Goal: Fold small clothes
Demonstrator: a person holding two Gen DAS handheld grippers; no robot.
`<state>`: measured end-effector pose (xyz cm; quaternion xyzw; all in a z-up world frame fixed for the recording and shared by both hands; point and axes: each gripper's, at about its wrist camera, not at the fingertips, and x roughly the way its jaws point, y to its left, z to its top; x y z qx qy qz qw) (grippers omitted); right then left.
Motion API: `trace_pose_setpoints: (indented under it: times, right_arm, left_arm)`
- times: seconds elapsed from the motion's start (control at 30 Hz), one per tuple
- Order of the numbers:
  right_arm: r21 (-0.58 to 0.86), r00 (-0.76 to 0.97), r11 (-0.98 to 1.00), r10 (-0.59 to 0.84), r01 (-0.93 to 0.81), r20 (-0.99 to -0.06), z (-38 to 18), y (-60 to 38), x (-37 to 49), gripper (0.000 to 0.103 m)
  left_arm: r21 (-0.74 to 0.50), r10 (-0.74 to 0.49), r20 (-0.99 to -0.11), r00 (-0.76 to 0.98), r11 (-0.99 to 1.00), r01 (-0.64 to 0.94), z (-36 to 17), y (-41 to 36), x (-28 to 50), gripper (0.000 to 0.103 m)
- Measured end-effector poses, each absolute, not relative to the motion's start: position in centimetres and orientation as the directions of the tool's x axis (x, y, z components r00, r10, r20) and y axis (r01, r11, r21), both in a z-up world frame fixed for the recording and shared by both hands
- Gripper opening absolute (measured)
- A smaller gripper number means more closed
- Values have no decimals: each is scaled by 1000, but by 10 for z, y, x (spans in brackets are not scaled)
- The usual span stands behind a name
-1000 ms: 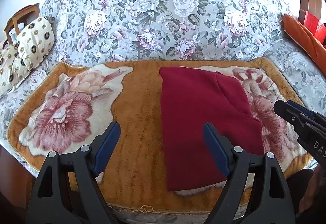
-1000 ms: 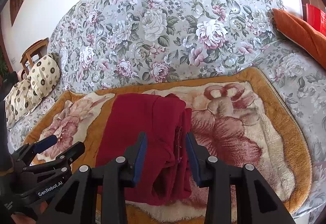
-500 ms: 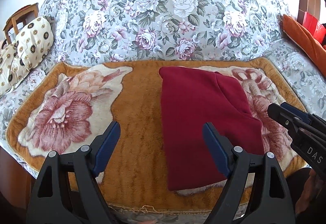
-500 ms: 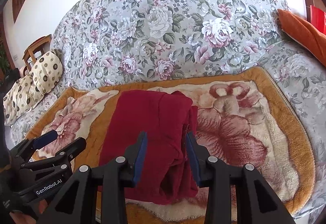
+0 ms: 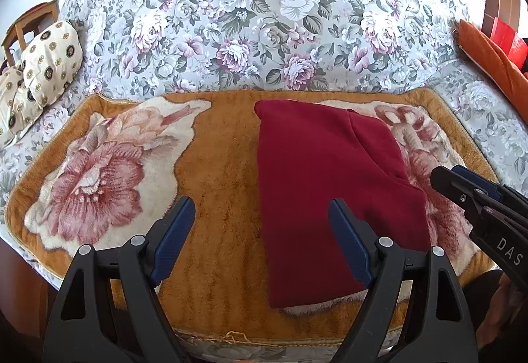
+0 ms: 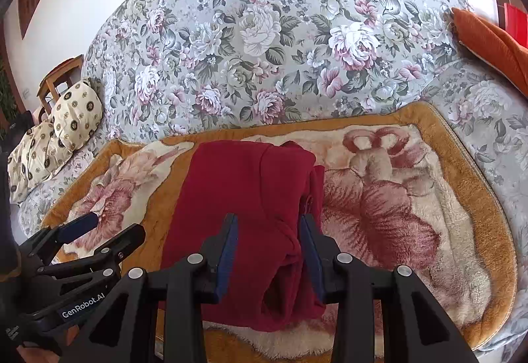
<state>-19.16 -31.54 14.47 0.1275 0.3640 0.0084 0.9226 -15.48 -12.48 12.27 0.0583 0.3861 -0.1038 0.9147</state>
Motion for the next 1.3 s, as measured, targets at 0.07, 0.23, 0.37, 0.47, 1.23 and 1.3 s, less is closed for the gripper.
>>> trace_pose_setpoints:
  times: [0.07,0.23,0.37,0.47,1.23,1.3]
  right_arm:
    - [241,735,968,110,75,-670,145,-316,-191,37]
    - [246,730,967,116,73,-673,142,-315,-190,37]
    - [247,730,966,118,72,-673,141,-314,-189,37]
    - [247,730,966,117,73,-674,141,-313,-189,37]
    - [250,721,966,127,66,-681,138,-313,-185,37]
    - [250,721,966,128,65,-681,138,-312,-185,37]
  left_arm:
    - [26,-143,-719,681,972,232,122,-125,-155,83]
    - [25,-145,-720,679,972,234,121,-124,-155,83]
    - [24,-145,-720,678,972,233,120,-124,-154,83]
    - [23,-145,-721,677,972,234,121,-125,-154,83]
    - [21,-148,-725,673,971,237,119,-127,-151,83]
    - [20,-149,-725,672,971,237,118,-127,-151,83]
